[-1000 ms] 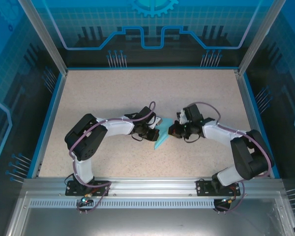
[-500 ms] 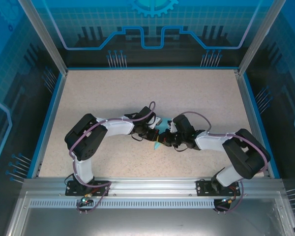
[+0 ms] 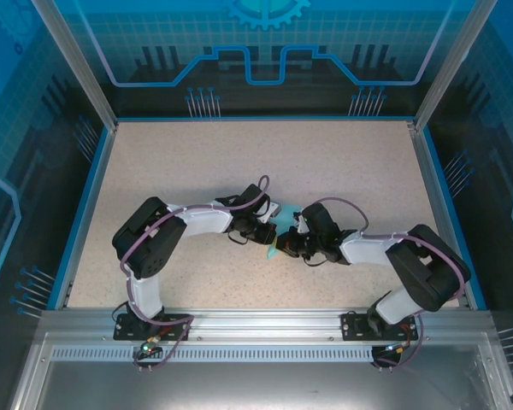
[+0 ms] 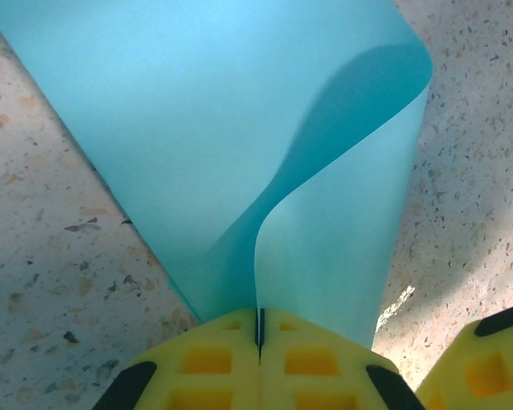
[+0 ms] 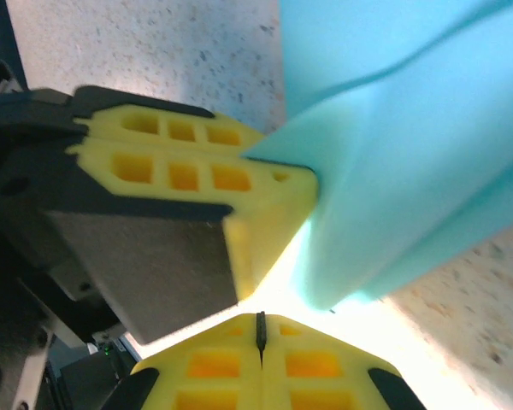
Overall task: Fold a paper plane with a square sheet of paper (pick it up from the middle)
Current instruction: Third fold the triangle at the center of the table.
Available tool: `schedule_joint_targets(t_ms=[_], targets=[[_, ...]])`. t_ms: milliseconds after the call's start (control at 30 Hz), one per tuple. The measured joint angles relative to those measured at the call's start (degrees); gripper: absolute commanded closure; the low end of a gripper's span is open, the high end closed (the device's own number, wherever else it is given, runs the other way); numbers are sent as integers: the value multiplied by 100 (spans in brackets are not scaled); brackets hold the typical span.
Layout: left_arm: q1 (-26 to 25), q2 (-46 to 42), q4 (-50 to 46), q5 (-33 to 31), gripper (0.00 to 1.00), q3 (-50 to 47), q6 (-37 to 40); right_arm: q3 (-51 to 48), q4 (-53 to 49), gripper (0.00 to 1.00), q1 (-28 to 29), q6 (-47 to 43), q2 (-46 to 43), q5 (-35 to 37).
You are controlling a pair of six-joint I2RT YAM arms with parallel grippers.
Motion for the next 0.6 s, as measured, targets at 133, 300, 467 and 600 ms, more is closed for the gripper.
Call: schedule_joint_targets(t_ms=[133,300,467,600], targets=[[2,0,0,7,100,0,2,48,-415,99,-343,-175,-400,20],[2,0,-2,7,100,0,13,225,-544,100,-459,-275,-435,11],[2,0,-2,7,100,0,15,94,-345,100,-83,-203,-334,48],[2,0,-7,7,100,0,42,11,-122,100,332,-63,-164,90]])
